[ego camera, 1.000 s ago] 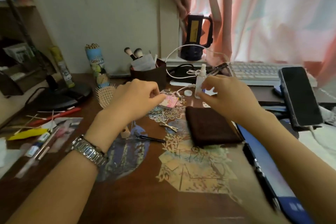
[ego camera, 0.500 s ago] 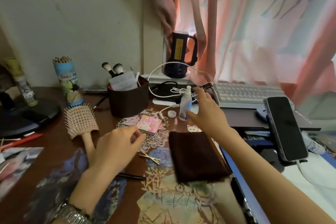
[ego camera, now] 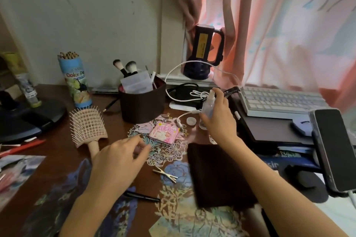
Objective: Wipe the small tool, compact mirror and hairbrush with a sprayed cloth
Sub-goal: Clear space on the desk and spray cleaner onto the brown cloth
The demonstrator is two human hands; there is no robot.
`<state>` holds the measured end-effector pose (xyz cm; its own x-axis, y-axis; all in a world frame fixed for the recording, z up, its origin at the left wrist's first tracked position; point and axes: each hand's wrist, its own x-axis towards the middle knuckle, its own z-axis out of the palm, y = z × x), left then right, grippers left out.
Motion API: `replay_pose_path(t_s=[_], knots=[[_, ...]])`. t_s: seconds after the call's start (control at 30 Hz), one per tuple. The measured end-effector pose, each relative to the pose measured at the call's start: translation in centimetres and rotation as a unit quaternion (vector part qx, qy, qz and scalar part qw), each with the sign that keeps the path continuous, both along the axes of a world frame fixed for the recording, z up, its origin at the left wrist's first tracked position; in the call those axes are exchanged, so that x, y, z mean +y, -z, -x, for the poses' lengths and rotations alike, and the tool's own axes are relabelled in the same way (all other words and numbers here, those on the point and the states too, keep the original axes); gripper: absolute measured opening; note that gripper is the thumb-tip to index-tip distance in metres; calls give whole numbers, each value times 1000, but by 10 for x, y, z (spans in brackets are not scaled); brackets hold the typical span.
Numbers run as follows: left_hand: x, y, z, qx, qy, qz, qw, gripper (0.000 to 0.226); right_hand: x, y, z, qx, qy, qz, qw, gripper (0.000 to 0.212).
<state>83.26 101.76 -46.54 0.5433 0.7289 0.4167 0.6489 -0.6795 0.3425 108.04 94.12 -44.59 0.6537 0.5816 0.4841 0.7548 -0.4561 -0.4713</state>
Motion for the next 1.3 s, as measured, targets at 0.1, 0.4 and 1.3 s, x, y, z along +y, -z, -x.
replay_pose_path(t_s=[0.1, 0.4, 1.3], knots=[[-3, -1, 0, 0, 12, 1, 1000, 20, 6, 8, -1, 49, -39, -41, 997, 62], [-2, 0, 0, 6, 7, 22, 1000, 22, -1, 2, 2, 114, -89, -65, 987, 53], [10, -23, 33, 34, 25, 109, 993, 27, -66, -2, 114, 22, -116, 12, 993, 60]])
